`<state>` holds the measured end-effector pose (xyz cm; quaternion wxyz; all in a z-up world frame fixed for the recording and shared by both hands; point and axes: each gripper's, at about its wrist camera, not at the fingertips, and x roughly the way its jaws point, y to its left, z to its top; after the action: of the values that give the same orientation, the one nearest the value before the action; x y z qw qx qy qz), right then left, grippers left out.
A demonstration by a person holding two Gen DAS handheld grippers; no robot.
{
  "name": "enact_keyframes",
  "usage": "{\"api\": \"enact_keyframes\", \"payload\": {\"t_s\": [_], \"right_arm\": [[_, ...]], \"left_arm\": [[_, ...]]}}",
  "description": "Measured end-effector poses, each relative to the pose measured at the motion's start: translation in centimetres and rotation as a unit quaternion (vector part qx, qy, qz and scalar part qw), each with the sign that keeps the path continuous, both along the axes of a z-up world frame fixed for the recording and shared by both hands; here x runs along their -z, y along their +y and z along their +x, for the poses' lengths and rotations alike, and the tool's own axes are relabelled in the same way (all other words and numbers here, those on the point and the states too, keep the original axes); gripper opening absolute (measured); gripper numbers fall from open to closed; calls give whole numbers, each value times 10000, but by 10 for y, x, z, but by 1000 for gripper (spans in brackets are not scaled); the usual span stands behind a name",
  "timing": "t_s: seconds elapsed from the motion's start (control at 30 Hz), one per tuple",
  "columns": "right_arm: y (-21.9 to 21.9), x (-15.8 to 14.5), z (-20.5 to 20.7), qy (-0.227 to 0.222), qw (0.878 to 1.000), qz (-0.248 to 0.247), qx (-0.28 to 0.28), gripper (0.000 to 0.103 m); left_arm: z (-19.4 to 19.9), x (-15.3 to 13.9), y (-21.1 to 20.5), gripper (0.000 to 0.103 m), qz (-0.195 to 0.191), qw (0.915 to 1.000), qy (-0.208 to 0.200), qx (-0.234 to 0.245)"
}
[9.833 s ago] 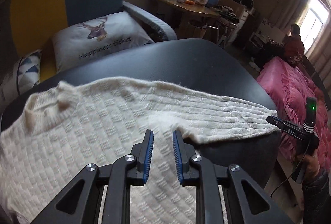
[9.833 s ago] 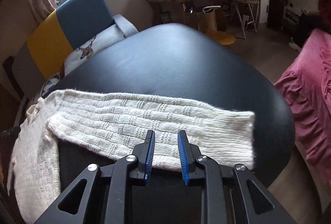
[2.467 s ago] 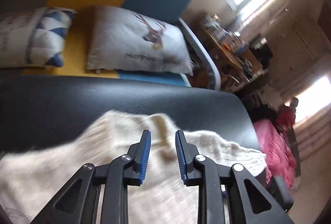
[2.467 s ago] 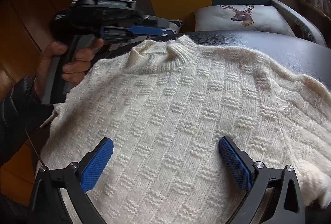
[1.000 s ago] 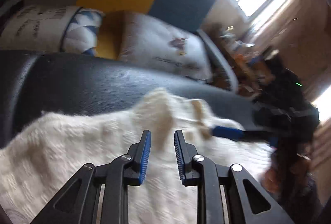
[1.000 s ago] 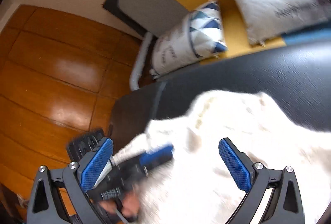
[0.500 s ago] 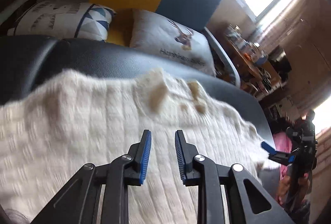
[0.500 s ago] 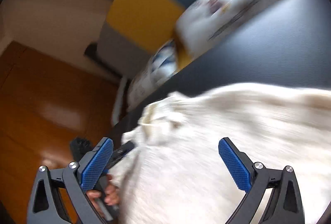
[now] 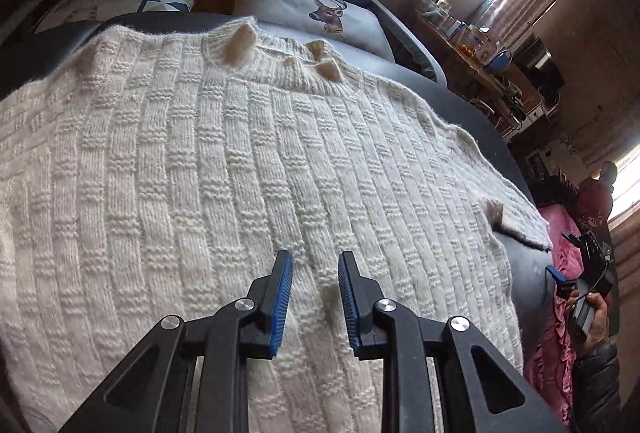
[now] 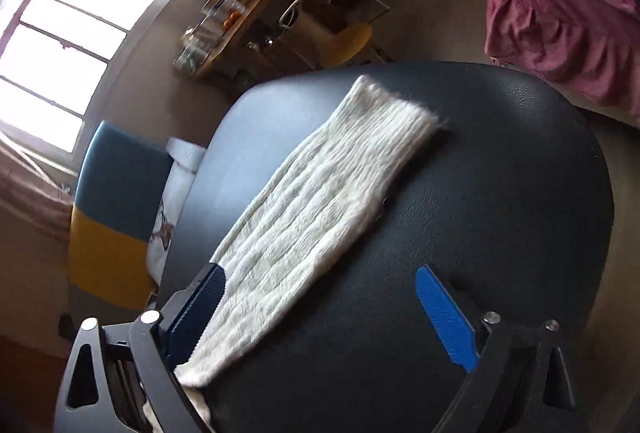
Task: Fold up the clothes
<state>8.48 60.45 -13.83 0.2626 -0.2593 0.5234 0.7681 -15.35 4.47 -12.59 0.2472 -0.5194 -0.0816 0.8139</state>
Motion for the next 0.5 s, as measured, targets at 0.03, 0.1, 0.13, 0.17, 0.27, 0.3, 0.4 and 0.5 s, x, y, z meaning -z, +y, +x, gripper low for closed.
{"api": "enact_keyframes", "payload": {"t_s": [0.03, 0.1, 0.13, 0.17, 0.27, 0.3, 0.4, 0.5], "right_arm": [[6, 2, -3, 65, 10000, 28, 47, 86], [13, 2, -11, 82, 9999, 93, 24, 86], [16, 2, -16, 85, 9999, 126, 6, 86], [19, 2, -20, 88, 9998, 158, -12, 86], [29, 2, -33, 95, 9996, 256, -66, 86], [33, 2, -37, 98, 9995, 289, -84, 84], [37, 6, -43, -129, 9993, 346, -107, 49], [46, 19, -41, -147, 9997, 129, -128, 8]], "left_arm": [[2, -1, 2, 23, -56, 10000, 23, 18], [5, -2, 7, 23, -169, 9998, 69, 55], [7, -3, 10, 23, -226, 9997, 91, 73], [9, -4, 12, 23, -282, 9995, 114, 91], [8, -3, 18, 24, -380, 9992, 105, 87], [7, -4, 19, 24, -404, 9991, 105, 87], [6, -6, 23, 24, -473, 9988, 97, 95], [4, -7, 27, 23, -541, 9984, 86, 104]]}}
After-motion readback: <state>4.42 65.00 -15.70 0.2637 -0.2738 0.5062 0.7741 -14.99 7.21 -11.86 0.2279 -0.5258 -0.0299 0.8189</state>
